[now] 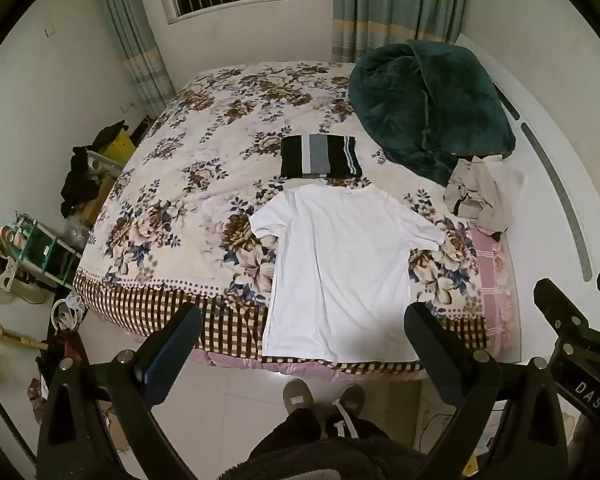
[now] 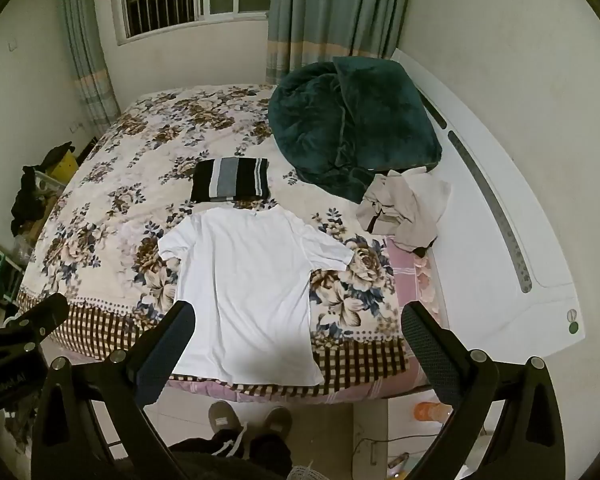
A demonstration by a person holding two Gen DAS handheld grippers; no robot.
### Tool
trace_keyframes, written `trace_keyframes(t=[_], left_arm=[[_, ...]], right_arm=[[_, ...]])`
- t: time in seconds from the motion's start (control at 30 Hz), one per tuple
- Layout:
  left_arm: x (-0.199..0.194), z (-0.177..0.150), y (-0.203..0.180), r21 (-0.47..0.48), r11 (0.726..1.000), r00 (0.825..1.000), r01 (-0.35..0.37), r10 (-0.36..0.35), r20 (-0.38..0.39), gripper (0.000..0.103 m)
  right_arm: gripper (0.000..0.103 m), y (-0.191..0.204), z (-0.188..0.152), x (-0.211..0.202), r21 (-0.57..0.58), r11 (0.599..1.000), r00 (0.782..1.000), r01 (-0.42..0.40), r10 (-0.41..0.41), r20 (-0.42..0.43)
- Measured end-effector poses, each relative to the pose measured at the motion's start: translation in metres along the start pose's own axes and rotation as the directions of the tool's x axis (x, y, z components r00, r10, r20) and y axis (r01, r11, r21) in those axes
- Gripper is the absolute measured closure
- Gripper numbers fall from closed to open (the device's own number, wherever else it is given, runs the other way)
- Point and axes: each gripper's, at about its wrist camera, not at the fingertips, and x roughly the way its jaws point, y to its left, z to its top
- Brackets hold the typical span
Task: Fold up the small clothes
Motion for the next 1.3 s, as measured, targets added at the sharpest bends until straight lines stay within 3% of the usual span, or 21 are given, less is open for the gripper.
trace_keyframes(t=[0.77, 1.3], left_arm=[[0.0, 0.0, 0.001, -0.003, 1.0, 1.0, 0.0, 0.0, 0.002, 0.0], [-0.013, 0.012, 0.028, -0.015, 1.0, 1.0, -0.005, 0.005, 0.014, 0.0]], right_arm=[[0.0, 0.0, 0.0, 0.0, -0.002, 1.0, 1.0, 0.005, -0.005, 0.008], [0.0, 0.012, 0.009, -0.006, -0.022, 1.0, 1.0, -0.008, 0.008, 0.024]])
